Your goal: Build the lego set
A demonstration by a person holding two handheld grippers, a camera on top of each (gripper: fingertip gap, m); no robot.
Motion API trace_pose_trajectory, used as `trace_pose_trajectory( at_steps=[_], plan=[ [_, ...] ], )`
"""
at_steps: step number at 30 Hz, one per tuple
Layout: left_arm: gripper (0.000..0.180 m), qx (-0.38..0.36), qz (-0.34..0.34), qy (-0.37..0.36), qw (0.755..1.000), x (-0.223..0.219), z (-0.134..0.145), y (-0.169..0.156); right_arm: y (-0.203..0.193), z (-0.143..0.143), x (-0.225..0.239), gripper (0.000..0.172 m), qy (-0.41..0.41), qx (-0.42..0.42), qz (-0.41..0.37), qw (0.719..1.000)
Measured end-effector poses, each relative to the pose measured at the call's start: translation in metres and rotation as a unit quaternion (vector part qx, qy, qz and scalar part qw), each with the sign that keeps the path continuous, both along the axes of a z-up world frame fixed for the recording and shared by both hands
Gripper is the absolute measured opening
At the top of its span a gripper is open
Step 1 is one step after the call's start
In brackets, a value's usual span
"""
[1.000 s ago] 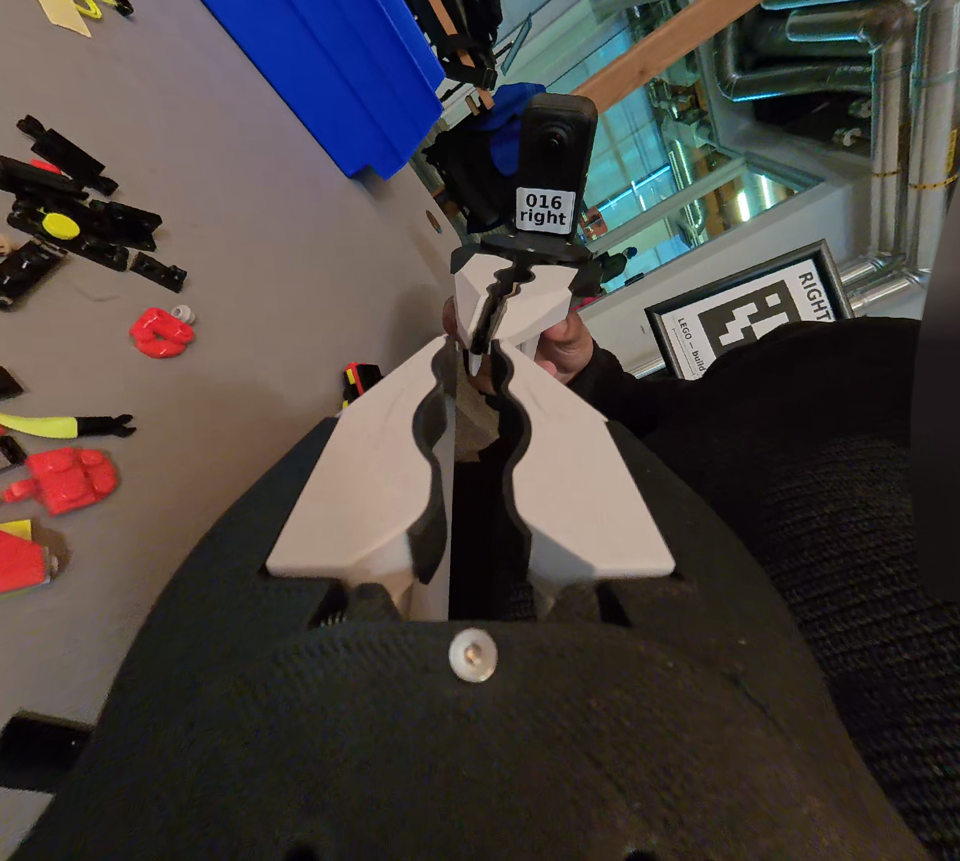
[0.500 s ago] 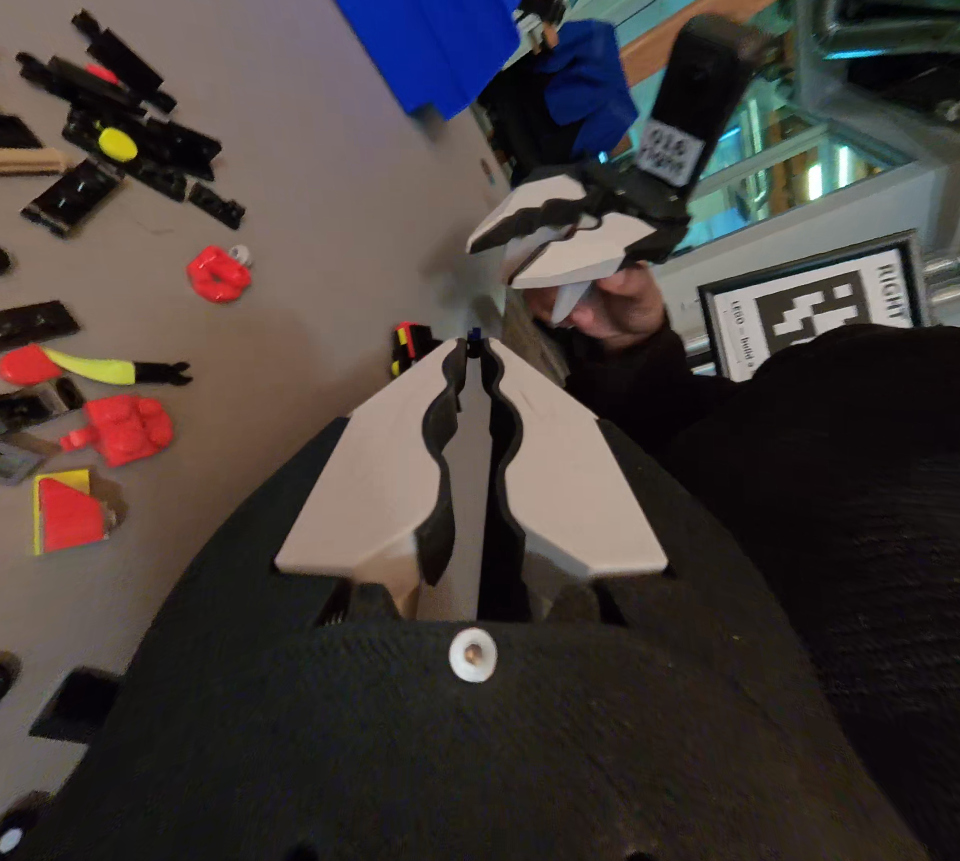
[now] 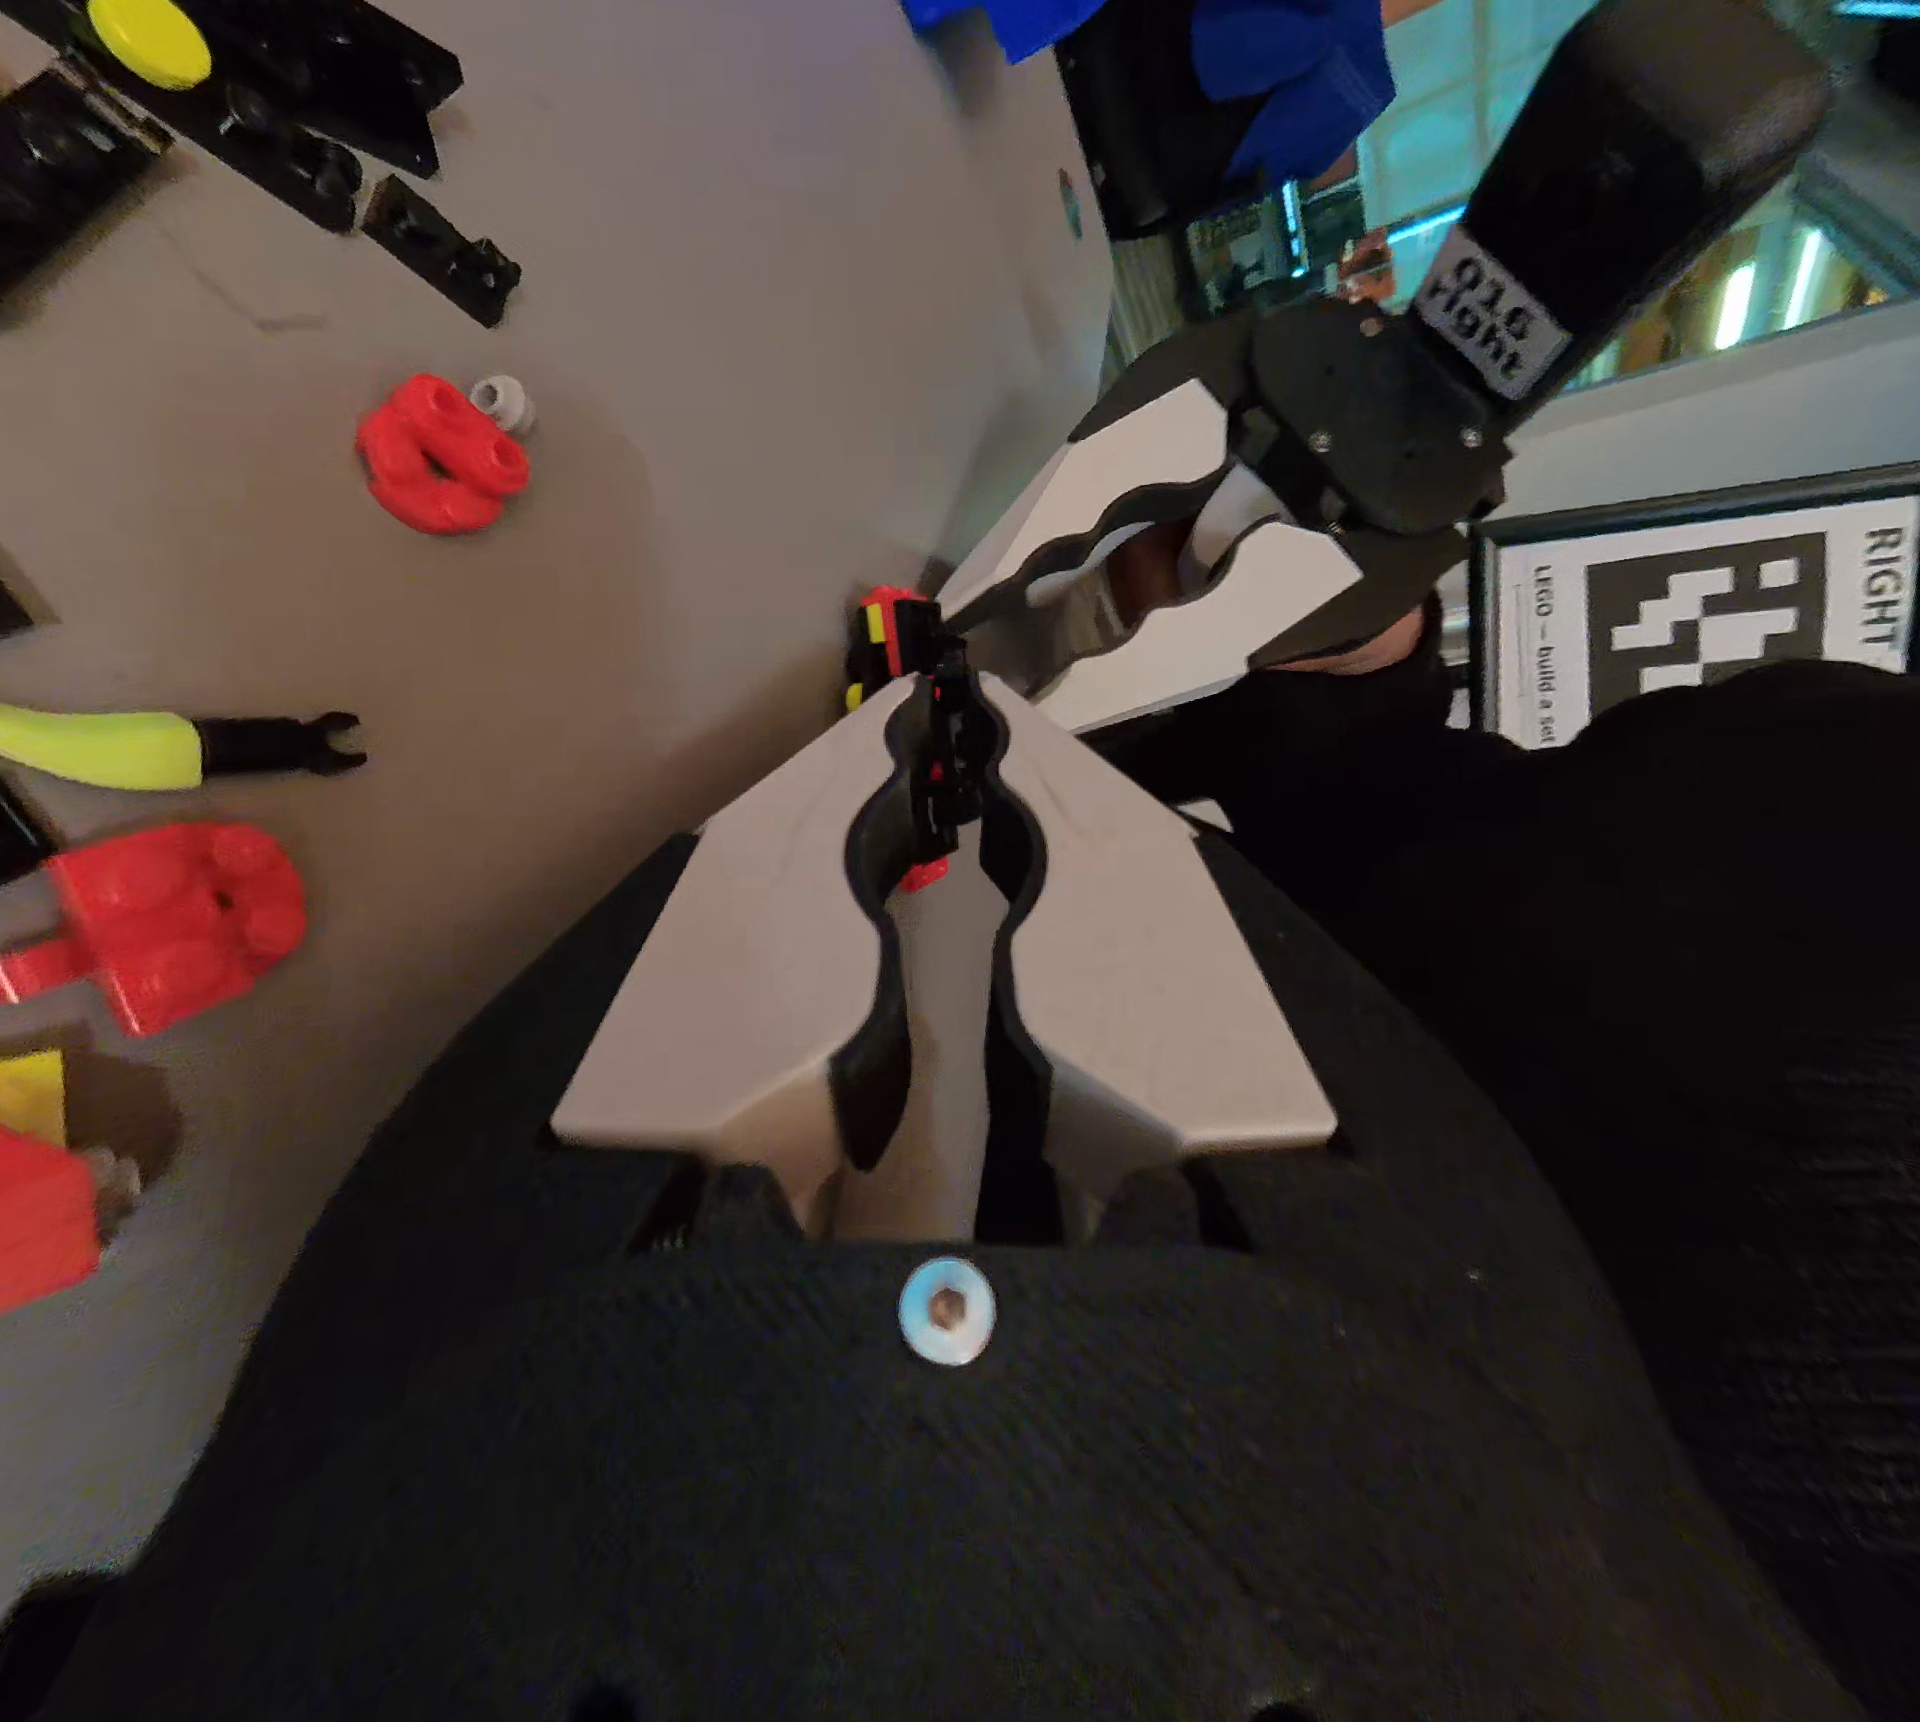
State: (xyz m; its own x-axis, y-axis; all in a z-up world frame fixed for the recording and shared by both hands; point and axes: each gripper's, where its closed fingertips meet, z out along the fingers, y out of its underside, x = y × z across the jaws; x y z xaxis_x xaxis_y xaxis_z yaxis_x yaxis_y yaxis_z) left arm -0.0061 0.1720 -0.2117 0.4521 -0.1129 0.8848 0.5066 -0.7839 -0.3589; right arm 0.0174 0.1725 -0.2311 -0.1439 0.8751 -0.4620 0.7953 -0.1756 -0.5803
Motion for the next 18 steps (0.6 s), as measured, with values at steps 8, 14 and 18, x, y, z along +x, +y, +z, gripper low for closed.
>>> trace_pose_trajectory(
  at_steps=[8, 14, 18],
  plan=[
    [0.002, -0.019, -0.012, -0.023, 0.999, 0.005, -0.002, 0.005, 0.015, 0.000, -0.001, 0.028, 0.010, 0.015, -0.014, 1.000],
    [0.003, -0.036, -0.026, -0.005, 0.999, 0.004, -0.007, 0.005, 0.031, 0.011, -0.009, 0.028, 0.036, -0.034, -0.011, 0.999],
    [0.002, -0.037, -0.034, -0.024, 0.998, 0.007, -0.004, 0.004, 0.023, 0.011, -0.018, 0.029, 0.025, -0.108, 0.009, 0.994]
  ],
)
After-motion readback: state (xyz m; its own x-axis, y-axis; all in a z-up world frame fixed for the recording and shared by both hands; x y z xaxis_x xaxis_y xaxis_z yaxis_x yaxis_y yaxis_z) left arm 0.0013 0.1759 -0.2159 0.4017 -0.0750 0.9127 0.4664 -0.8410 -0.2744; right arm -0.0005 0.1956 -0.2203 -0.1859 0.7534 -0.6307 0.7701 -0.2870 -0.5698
